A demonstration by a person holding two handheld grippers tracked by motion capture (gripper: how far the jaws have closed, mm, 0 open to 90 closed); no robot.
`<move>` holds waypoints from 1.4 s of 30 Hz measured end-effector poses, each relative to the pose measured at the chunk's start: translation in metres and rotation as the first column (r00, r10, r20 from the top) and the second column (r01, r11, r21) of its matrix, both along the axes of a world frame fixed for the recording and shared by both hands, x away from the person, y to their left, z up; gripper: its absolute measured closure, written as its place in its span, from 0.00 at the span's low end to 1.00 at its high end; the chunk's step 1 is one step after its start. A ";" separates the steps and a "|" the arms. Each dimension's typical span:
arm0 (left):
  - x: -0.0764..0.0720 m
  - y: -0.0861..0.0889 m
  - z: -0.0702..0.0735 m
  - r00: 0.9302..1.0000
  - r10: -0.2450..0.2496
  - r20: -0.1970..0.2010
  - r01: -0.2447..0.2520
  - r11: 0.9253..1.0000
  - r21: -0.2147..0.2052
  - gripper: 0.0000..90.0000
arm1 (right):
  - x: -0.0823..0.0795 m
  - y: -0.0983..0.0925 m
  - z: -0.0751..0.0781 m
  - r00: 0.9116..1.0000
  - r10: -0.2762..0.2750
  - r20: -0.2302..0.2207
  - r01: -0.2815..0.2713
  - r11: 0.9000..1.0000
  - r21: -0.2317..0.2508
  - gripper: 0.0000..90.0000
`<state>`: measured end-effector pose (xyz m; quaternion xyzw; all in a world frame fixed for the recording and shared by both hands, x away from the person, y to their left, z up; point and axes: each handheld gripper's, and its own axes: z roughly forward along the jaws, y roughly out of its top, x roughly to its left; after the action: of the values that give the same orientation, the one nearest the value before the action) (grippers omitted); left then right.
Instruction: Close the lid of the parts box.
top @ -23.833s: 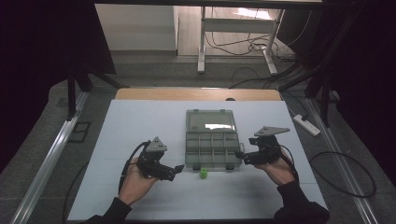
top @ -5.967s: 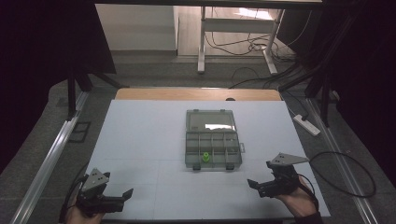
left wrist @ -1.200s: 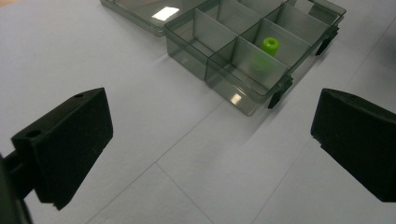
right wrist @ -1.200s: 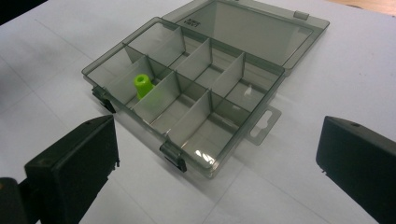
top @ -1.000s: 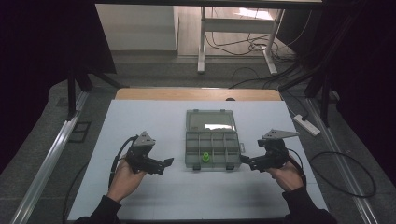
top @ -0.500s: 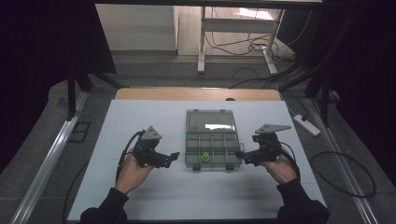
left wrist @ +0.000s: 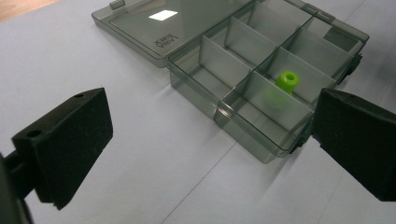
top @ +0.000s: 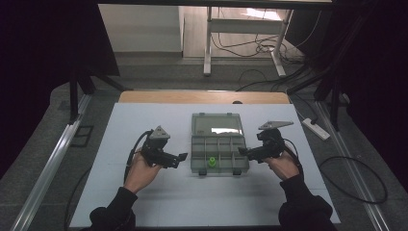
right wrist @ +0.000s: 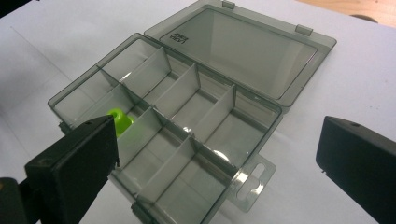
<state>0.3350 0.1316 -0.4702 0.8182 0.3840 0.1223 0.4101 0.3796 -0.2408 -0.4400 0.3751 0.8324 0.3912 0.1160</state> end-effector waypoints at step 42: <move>0.047 -0.010 -0.011 1.000 -0.011 -0.003 0.011 1.000 -0.023 0.00 | 0.066 0.021 -0.014 0.997 -0.062 -0.042 0.061 0.998 -0.028 0.00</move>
<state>0.3821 0.1219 -0.4808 0.8156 0.3814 0.1145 0.4197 0.4452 -0.2198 -0.4541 0.4073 0.8278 0.3683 0.1150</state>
